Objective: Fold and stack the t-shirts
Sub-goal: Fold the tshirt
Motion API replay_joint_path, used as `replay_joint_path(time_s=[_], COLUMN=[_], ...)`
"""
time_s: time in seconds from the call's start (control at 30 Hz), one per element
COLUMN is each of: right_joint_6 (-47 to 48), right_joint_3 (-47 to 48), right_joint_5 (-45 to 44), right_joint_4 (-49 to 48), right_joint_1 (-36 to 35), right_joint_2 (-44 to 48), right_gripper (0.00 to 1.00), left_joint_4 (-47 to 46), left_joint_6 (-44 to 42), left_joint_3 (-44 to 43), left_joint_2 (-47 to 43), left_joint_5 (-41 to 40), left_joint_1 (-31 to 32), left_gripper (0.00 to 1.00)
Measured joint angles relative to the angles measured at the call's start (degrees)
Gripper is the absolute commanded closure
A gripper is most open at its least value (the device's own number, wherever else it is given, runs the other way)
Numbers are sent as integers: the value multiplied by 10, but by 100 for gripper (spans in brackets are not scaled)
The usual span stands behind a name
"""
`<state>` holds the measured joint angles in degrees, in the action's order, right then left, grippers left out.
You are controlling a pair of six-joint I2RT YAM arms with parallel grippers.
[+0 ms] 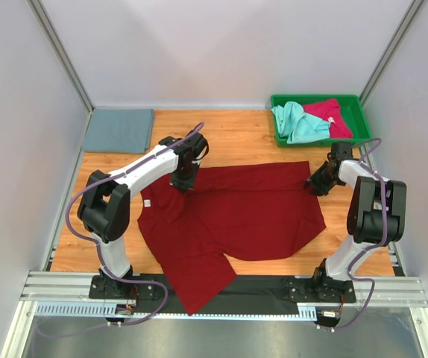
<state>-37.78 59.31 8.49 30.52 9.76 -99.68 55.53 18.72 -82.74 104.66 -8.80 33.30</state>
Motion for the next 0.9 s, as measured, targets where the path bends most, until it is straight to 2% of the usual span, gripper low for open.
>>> replay_joint_path(time_s=[0.3,0.57,0.67,0.73,0.8,0.9], right_joint_6=[-3,-10,-10,-10,-10,-7], right_joint_3=[21,35,38,42,48,54], right_joint_5=[0,4,4,4,1,-10], right_joint_4=[9,9,7,8,9,19], right_joint_1=[0,0,0,0,0,-3], right_joint_2=[-7,-33,-37,-41,-45,-46], right_gripper=[73,73,77,86,90,91], left_joint_4=[0,0,0,1,3,5], left_joint_6=[0,0,0,0,0,0], left_joint_3=[3,3,3,3,3,3], left_joint_2=[-5,-5,-5,-5,-5,-5], left_joint_5=[8,10,10,10,10,9], left_joint_1=[0,0,0,0,0,0], left_gripper=[100,100,100,100,100,100])
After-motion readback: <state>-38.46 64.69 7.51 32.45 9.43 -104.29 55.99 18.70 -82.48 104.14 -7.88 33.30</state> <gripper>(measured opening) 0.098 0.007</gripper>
